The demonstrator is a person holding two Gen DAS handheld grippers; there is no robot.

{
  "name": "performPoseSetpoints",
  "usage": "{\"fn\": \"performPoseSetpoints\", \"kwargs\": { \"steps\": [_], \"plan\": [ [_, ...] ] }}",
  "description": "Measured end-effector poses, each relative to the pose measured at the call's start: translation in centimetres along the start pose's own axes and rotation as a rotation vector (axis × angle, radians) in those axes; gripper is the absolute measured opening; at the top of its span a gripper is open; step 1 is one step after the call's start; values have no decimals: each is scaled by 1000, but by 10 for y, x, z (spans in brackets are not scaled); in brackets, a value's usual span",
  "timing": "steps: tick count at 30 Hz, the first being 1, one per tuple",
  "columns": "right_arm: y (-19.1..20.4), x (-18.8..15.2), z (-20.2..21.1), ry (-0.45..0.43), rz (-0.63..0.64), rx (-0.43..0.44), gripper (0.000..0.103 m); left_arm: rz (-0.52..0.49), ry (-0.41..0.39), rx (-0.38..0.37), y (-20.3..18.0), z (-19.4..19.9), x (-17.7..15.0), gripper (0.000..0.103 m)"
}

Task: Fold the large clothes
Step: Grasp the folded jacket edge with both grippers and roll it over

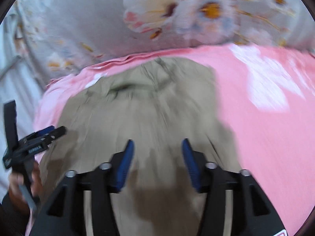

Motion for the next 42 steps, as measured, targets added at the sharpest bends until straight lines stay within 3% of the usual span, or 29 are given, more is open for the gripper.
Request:
{"fn": "performPoseSetpoints", "kwargs": {
  "steps": [3,7,10,15,17,19,20,21,22,24,25,30,34,39,42],
  "plan": [
    [-42,-92,54,26,-57,-30,67,52,47,31,31,41,-75,91],
    [-82,-182,93,35,-131,-142,72,238,93,-38,79,65,-149,91],
    [-95,-230,100,32,-245,-56,73,397,118,-95,110,64,-192,91],
    [-88,-259,87,14,-398,145,75,632,125,-369,125,59,-232,89],
    [-74,-258,80,1,-389,143,75,629,104,-375,119,63,-234,86],
    [-61,-253,73,-6,-372,147,75,625,114,-408,111,61,-234,66],
    [-54,-249,68,-3,-375,162,73,633,126,-417,108,59,-235,63],
    [-50,-248,65,1,-381,171,70,633,130,-391,107,59,-236,53],
    [-45,-244,59,9,-388,184,57,624,134,-366,106,58,-235,32],
    [-42,-241,47,33,-407,150,8,626,137,-381,104,60,-235,12],
    [-42,-243,46,36,-423,145,6,633,128,-388,106,63,-234,8],
    [-33,-247,99,-103,-402,192,3,556,34,-387,97,122,-236,3],
    [-17,-274,180,-203,-293,221,3,467,-49,-407,87,195,-265,3],
    [2,-325,280,-314,-137,190,2,420,-135,-432,84,288,-315,3],
    [18,-340,331,-375,-67,169,2,404,-212,-445,82,340,-319,4]
  ]
}}
Point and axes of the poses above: each gripper's, at about its wrist camera, not at the fingertips, and z roughly against the way its jaws point, y to its left, x to its top, the point moved 7 cm from there along -z, roughly the way its jaws point, and after that the axes turned 12 degrees about y, right-handed, at the moved point
